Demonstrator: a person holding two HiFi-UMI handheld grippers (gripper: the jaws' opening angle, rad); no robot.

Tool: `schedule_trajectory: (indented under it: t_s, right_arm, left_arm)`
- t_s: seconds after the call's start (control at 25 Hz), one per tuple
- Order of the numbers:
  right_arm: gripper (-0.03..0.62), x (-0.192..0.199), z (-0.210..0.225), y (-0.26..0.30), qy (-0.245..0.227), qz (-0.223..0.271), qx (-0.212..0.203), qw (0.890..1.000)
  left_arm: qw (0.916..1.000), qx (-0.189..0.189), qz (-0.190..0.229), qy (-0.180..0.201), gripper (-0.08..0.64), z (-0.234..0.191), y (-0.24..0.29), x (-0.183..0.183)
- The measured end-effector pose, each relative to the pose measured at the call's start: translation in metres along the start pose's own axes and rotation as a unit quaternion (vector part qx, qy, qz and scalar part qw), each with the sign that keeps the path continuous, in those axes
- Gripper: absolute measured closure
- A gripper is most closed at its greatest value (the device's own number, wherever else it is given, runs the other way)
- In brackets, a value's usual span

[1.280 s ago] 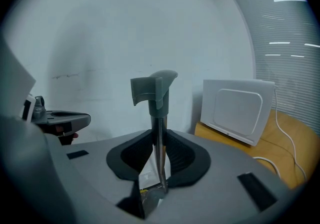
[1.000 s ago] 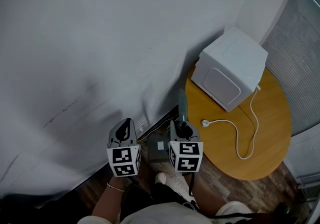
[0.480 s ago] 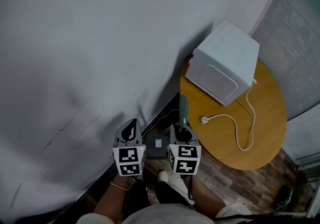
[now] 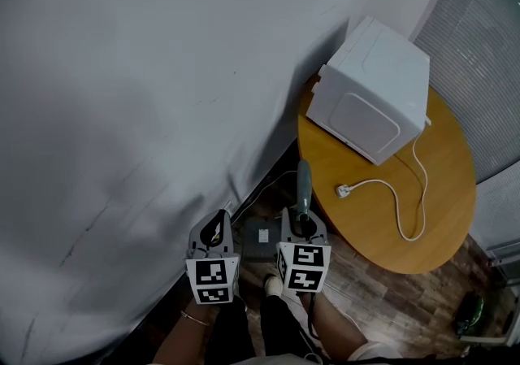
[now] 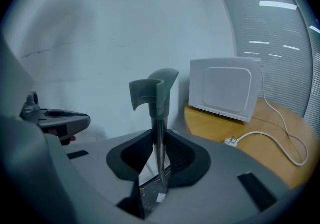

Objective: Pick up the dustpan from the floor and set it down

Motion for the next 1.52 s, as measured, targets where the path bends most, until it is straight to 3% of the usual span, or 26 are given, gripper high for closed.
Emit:
schedule_trajectory:
  t_s: [0.36,0.6,0.88,1.16,1.52]
  right_arm:
    - [0.492,0.057,0.003,0.041,-0.012,-0.025,0.01,1.0]
    - [0.492,0.075,-0.005,0.078,-0.013,-0.024,0.005,1.0]
    - [0.494,0.108,-0.002,0.126,-0.022,-0.035,0.018,0.999]
    - [0.494,0.127,0.002,0.162,-0.034,-0.044,0.022,0.998]
    - [0.493,0.122,0.005,0.203,-0.028,-0.041,0.021,0.999]
  left_arm:
    - [0.9992,0.013,-0.037,0.003,0.545,-0.001,0.024,0.071]
    - [0.9981,0.019,-0.047,-0.034,0.545,-0.009,0.047,0.107]
    - [0.9976,0.02,-0.045,-0.048,0.545,-0.025,0.075,0.144]
    - [0.9975,0.024,-0.045,-0.048,0.545,-0.027,0.103,0.166]
    - [0.9961,0.04,-0.059,-0.052,0.545,-0.019,0.134,0.181]
Point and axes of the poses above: the fingertips, and each gripper's own axes: y forward along the fingers, z to its right, x out of its underside, the point moved 7 cm from there along -y, backward along the fingers, and after that the axes turned 10 degrees about x, right-handed, at the moved point
